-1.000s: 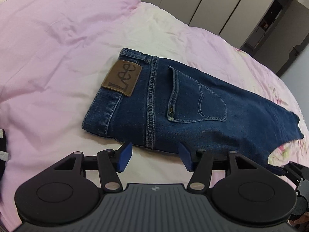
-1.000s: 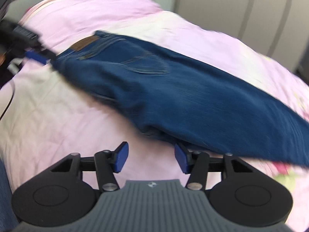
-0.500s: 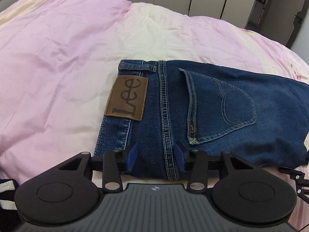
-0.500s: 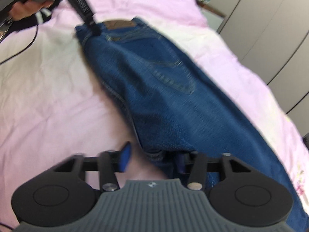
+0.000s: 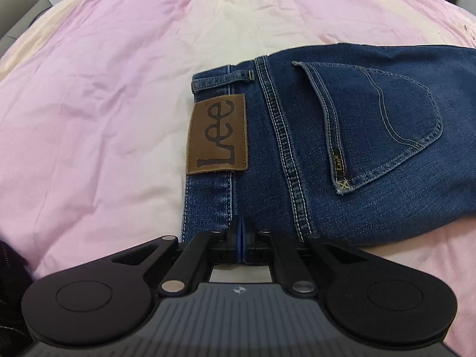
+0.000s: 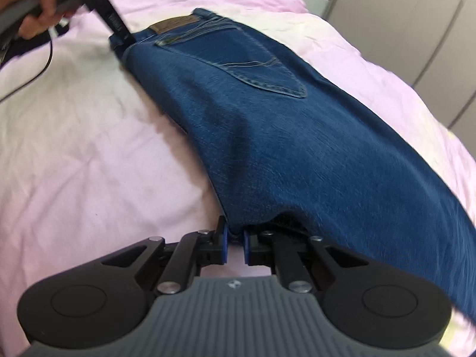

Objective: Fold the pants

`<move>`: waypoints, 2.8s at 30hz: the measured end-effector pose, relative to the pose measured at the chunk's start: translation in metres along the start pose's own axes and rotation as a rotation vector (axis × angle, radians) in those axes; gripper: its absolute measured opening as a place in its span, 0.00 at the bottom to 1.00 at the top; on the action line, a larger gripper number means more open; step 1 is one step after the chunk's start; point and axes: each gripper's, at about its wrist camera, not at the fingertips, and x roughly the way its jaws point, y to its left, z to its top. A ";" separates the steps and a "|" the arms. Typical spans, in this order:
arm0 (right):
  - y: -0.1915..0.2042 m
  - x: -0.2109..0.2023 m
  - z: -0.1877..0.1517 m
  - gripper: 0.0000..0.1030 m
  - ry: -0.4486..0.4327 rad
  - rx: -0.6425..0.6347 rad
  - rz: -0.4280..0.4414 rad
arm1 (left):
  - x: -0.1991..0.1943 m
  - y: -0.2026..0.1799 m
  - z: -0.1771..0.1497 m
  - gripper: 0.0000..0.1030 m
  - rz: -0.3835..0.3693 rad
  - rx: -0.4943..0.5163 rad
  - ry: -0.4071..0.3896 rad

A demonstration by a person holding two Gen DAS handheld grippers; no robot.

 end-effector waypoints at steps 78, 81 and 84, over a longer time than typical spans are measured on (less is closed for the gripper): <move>-0.599 -0.145 -0.285 0.08 -0.295 1.422 -0.784 | -0.021 0.046 0.006 0.13 0.043 -1.125 -0.151; -0.587 -0.178 -0.268 0.08 -0.274 1.407 -0.825 | -0.036 0.052 0.021 0.13 0.033 -1.075 -0.166; -0.565 -0.216 -0.258 0.08 -0.248 1.377 -0.858 | -0.049 0.058 0.033 0.13 0.005 -1.037 -0.167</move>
